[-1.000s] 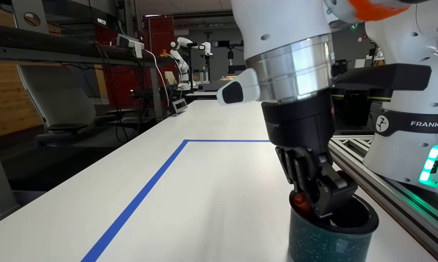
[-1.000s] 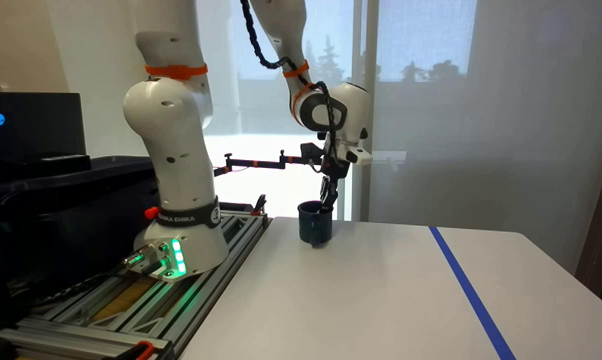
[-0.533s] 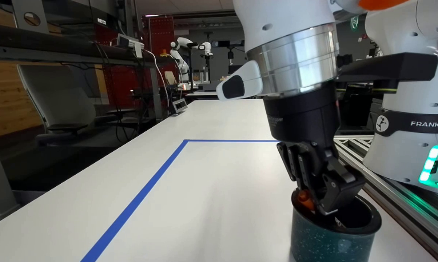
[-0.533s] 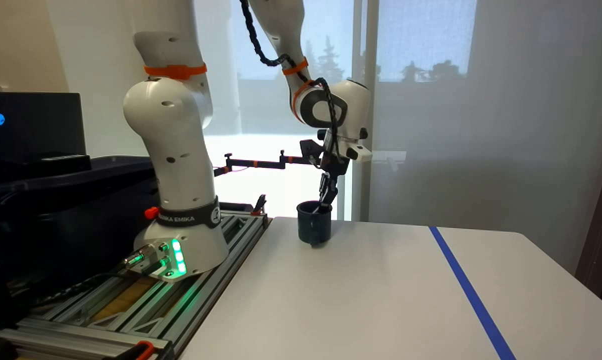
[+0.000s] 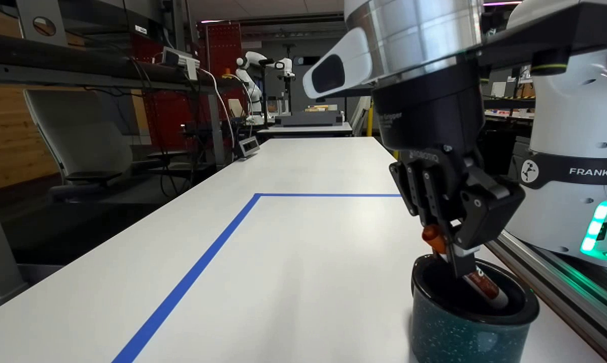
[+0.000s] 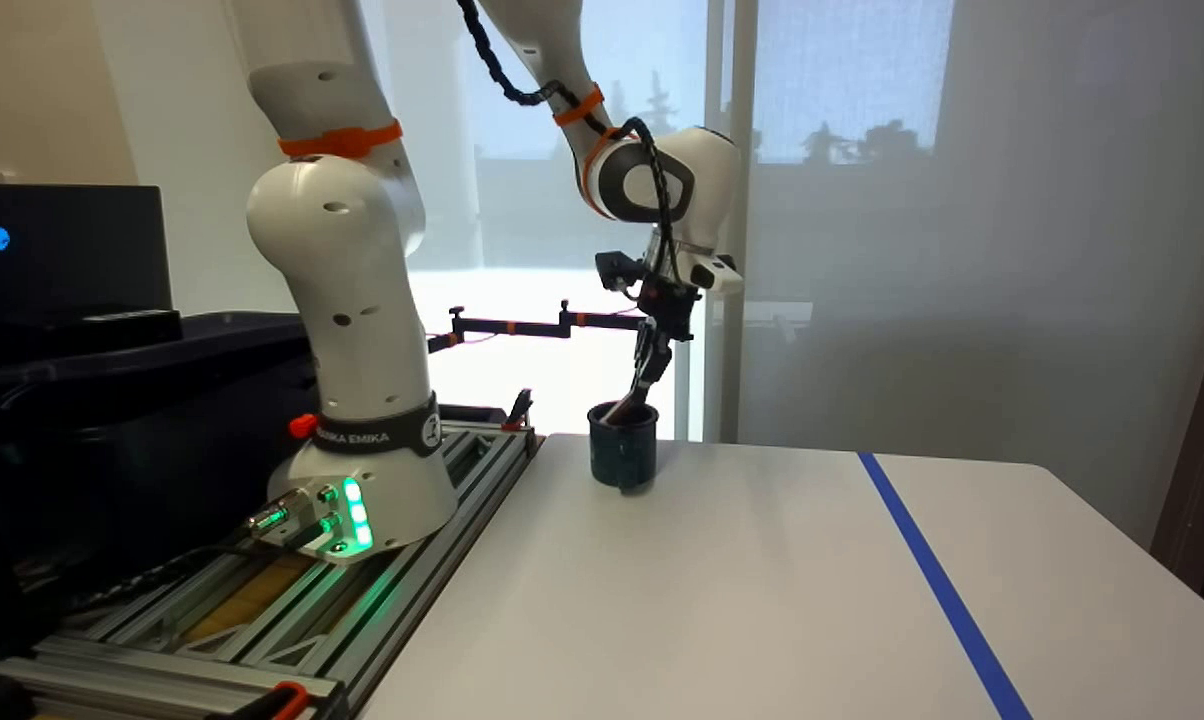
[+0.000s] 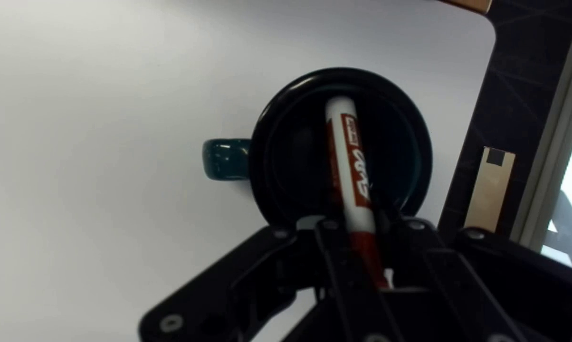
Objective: Remove the marker from the mug cup
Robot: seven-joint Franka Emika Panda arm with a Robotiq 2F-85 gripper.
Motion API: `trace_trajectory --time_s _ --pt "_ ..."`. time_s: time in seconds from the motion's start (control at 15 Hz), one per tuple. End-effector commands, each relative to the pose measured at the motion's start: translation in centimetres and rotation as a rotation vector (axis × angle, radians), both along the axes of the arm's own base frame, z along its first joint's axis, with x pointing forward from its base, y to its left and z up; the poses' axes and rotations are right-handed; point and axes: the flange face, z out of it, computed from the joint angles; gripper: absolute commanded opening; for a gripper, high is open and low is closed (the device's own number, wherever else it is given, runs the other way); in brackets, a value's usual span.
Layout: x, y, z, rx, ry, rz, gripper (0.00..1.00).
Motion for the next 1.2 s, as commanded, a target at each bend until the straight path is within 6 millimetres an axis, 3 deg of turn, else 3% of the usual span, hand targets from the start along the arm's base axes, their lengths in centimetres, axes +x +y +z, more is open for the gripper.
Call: trace_trajectory --time_s 0.0,0.4,0.67,1.13 --pt "-0.7 -0.7 3.0 0.004 -0.02 -0.013 0.05" --pt "1.2 -3.0 6.7 -0.029 -0.055 -0.038 0.05" --pt "3.1 -4.8 8.1 -0.097 -0.049 -0.016 0.05" --pt "6.8 -8.6 6.2 -0.118 0.004 0.051 0.05"
